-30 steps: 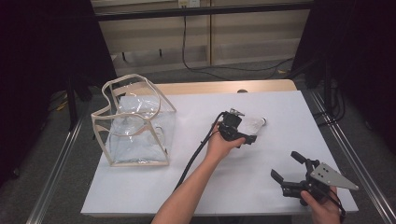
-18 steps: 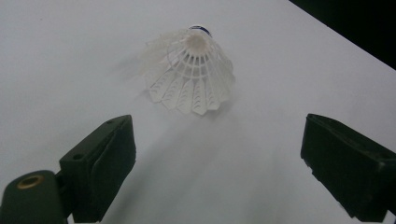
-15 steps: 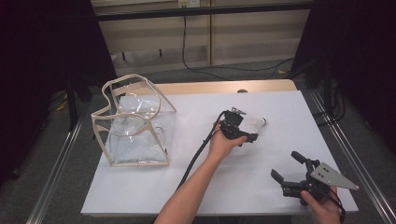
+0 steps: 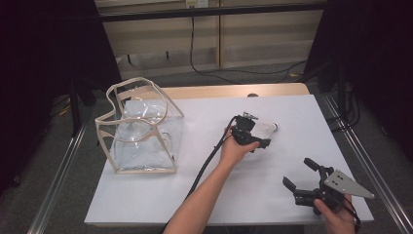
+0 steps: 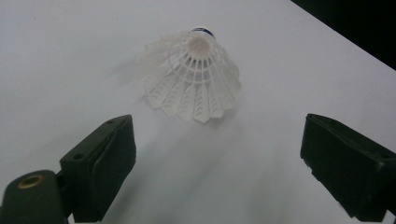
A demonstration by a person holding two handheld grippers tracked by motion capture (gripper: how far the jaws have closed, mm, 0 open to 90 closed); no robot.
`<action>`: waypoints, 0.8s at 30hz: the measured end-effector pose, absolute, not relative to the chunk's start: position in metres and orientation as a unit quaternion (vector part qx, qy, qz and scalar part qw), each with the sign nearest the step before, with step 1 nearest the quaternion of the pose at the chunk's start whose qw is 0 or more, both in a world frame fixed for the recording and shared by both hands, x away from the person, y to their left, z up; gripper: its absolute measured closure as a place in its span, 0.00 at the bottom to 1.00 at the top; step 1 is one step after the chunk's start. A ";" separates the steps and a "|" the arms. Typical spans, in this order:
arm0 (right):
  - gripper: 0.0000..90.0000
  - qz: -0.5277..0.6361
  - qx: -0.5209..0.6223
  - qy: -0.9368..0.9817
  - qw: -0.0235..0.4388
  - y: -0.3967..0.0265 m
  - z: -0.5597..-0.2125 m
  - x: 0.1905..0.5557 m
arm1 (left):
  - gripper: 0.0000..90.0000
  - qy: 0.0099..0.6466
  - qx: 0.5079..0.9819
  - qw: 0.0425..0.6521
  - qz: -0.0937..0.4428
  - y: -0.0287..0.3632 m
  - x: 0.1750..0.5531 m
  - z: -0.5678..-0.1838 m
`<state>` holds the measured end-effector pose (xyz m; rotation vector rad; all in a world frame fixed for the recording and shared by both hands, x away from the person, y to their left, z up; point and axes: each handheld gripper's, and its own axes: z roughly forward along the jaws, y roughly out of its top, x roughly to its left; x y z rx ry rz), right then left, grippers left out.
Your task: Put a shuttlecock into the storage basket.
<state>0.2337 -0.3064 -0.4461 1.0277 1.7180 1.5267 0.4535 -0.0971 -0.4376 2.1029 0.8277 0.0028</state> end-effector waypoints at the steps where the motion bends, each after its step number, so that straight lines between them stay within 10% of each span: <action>1: 0.03 0.577 0.388 0.649 0.307 -0.306 -0.446 0.234 | 0.12 0.332 0.841 0.427 0.000 -0.097 0.454 -0.437; 24: 0.03 0.576 0.389 0.650 0.307 -0.307 -0.446 0.234 | 0.21 0.330 0.839 0.433 0.015 -0.108 0.459 -0.443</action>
